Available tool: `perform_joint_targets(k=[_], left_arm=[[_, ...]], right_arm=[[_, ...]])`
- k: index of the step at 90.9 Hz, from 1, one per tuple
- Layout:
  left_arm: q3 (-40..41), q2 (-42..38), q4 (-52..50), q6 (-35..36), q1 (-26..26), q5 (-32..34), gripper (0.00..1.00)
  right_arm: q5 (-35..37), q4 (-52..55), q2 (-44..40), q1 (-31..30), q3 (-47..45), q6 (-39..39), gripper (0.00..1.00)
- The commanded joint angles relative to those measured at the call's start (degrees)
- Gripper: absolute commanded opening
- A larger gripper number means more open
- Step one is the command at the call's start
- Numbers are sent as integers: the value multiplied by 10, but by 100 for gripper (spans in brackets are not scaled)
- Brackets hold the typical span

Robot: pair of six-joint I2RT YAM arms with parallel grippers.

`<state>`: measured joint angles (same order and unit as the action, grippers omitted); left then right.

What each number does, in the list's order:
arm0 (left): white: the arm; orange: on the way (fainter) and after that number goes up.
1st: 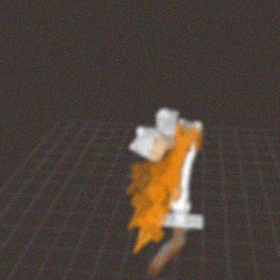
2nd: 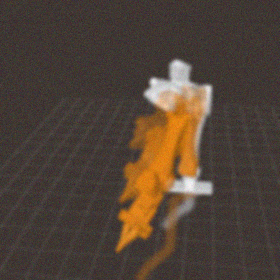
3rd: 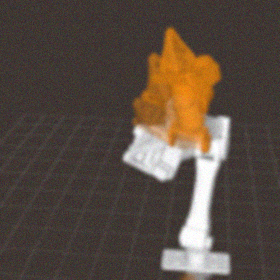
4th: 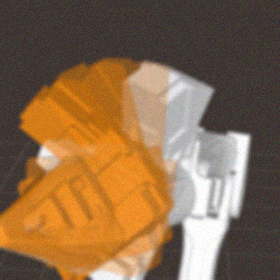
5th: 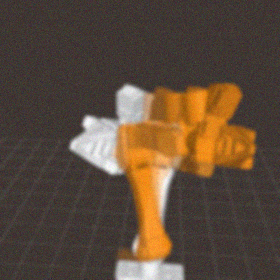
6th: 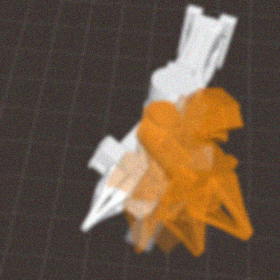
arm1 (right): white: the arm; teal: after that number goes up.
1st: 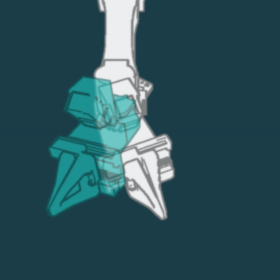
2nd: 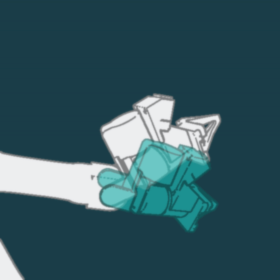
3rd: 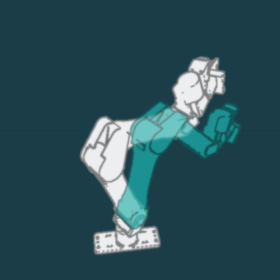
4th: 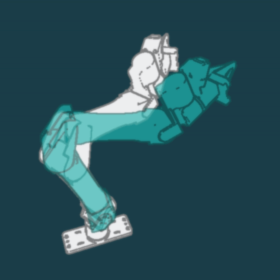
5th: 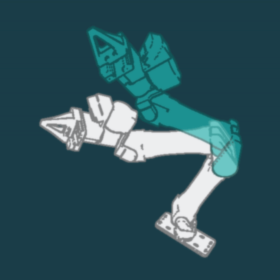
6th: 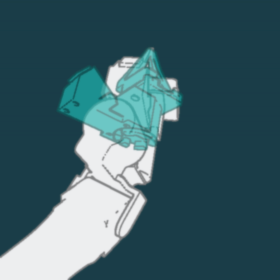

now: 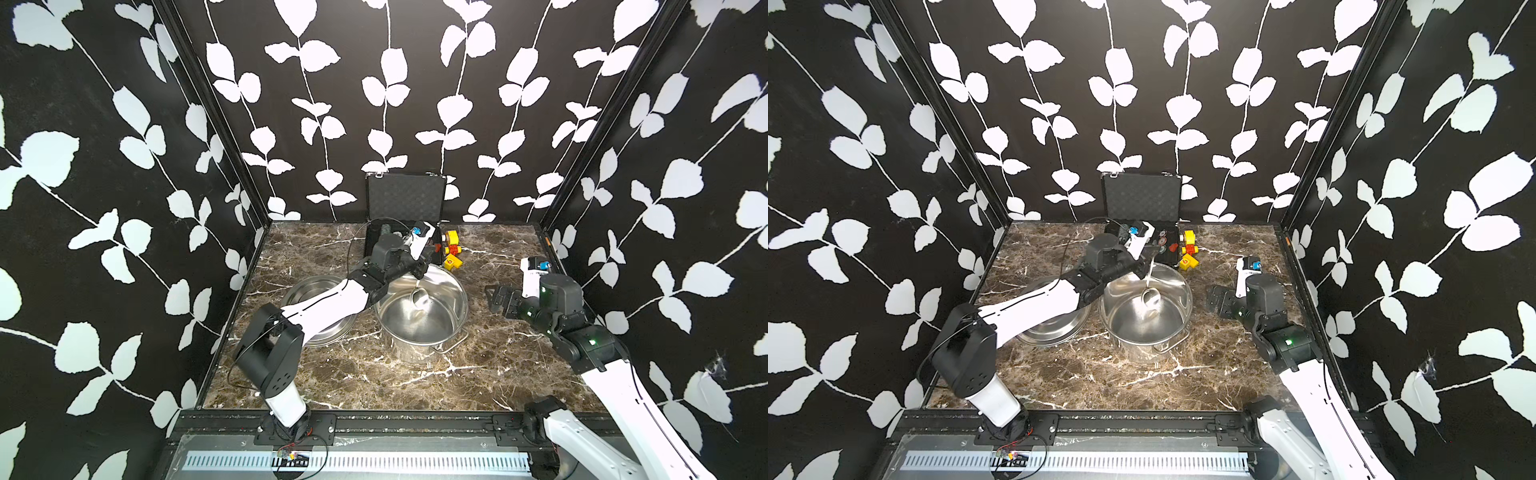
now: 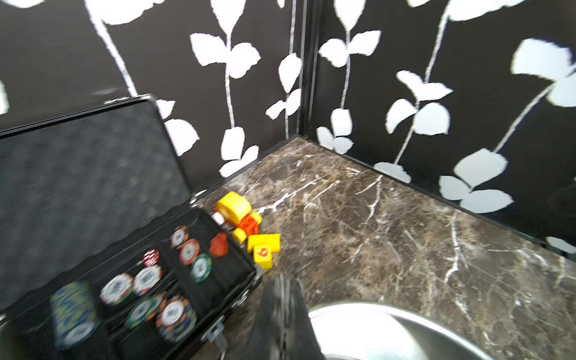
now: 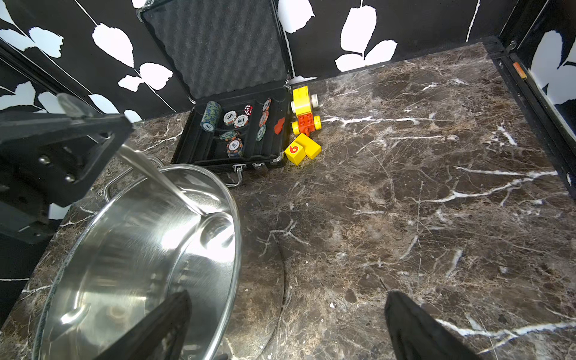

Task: Stir the soup with a spoon
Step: Stir the soup in the pan with a stick.

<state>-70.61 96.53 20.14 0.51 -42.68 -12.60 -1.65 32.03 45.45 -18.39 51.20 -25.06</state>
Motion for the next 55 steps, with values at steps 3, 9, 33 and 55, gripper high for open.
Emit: perform_joint_targets(k=[3,9,33,55], left_arm=[[-35,5,60,8,-29,-53,0],[-40,11,61,13,-44,-59,0],[-6,-4,66,40,-90,-99,0],[64,-62,19,93,-115,-144,0]], right_arm=[[12,1,-1,-3,1,-1,99],[14,1,-1,-2,1,-2,99],[15,1,0,-2,-1,-6,99],[8,-11,6,-2,-5,-4,99]])
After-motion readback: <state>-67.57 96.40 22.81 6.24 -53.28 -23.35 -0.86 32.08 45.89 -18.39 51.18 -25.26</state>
